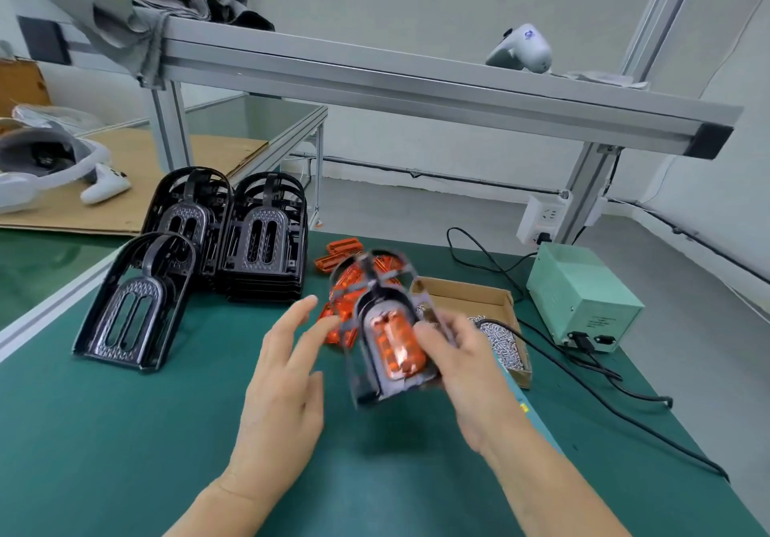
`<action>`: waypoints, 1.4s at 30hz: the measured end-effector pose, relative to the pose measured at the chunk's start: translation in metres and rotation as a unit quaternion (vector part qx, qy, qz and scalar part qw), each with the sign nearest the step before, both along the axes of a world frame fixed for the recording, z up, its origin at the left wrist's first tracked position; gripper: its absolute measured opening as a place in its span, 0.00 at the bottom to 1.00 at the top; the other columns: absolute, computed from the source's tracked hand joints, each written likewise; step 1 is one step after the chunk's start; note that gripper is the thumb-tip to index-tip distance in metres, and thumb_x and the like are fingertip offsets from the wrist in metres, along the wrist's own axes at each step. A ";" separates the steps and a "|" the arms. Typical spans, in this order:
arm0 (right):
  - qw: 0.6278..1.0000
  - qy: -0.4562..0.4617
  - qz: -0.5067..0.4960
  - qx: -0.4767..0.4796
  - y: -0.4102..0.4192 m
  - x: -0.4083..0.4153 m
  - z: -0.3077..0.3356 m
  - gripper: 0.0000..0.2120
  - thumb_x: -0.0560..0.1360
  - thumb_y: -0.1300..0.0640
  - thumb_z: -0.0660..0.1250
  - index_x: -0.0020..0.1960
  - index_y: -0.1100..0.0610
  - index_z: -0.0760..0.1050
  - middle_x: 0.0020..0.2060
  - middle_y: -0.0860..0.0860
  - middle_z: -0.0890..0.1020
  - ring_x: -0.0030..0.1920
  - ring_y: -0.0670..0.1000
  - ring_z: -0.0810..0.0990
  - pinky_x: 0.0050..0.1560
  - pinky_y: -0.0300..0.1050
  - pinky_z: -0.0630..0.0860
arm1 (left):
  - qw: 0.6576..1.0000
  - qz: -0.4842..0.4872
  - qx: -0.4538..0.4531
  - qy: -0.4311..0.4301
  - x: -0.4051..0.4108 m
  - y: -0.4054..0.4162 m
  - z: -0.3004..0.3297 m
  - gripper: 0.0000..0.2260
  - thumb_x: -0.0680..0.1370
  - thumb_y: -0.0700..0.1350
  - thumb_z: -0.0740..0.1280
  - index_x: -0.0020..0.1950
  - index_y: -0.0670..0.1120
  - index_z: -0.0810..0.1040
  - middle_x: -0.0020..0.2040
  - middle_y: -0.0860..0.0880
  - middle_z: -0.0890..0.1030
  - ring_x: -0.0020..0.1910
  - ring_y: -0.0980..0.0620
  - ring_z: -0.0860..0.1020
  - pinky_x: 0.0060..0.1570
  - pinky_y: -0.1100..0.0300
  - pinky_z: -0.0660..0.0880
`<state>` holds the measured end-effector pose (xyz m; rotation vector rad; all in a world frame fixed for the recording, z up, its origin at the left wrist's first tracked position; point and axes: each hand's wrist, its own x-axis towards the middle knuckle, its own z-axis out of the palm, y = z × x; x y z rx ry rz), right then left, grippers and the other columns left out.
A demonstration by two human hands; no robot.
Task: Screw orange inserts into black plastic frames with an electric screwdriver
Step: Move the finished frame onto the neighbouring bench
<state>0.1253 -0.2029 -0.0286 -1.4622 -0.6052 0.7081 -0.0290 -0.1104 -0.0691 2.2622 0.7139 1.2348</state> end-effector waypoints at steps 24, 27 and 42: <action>0.983 0.101 0.079 0.134 0.018 -0.013 -0.009 0.13 0.80 0.55 0.62 0.63 0.57 0.74 0.53 0.52 0.84 0.49 0.49 0.84 0.43 0.38 0.79 | 0.897 -0.164 -0.349 -0.214 0.023 -0.006 0.033 0.16 0.80 0.46 0.58 0.63 0.65 0.65 0.54 0.77 0.74 0.56 0.78 0.69 0.49 0.83 0.65; 0.989 0.035 0.075 0.121 0.019 -0.020 -0.017 0.14 0.80 0.54 0.61 0.66 0.48 0.71 0.55 0.44 0.83 0.56 0.45 0.82 0.48 0.36 0.78 | 0.886 -0.151 -0.366 -0.242 0.021 -0.005 0.026 0.19 0.82 0.40 0.57 0.65 0.63 0.65 0.54 0.76 0.75 0.58 0.76 0.70 0.49 0.81 0.67; 0.977 -0.162 0.126 0.059 0.065 -0.078 -0.023 0.27 0.79 0.46 0.57 0.72 0.39 0.47 0.61 0.26 0.62 0.57 0.18 0.62 0.52 0.17 0.61 | 0.886 0.013 -0.347 -0.306 -0.030 0.018 0.023 0.20 0.83 0.40 0.55 0.72 0.56 0.66 0.69 0.63 0.70 0.64 0.70 0.69 0.65 0.66 0.65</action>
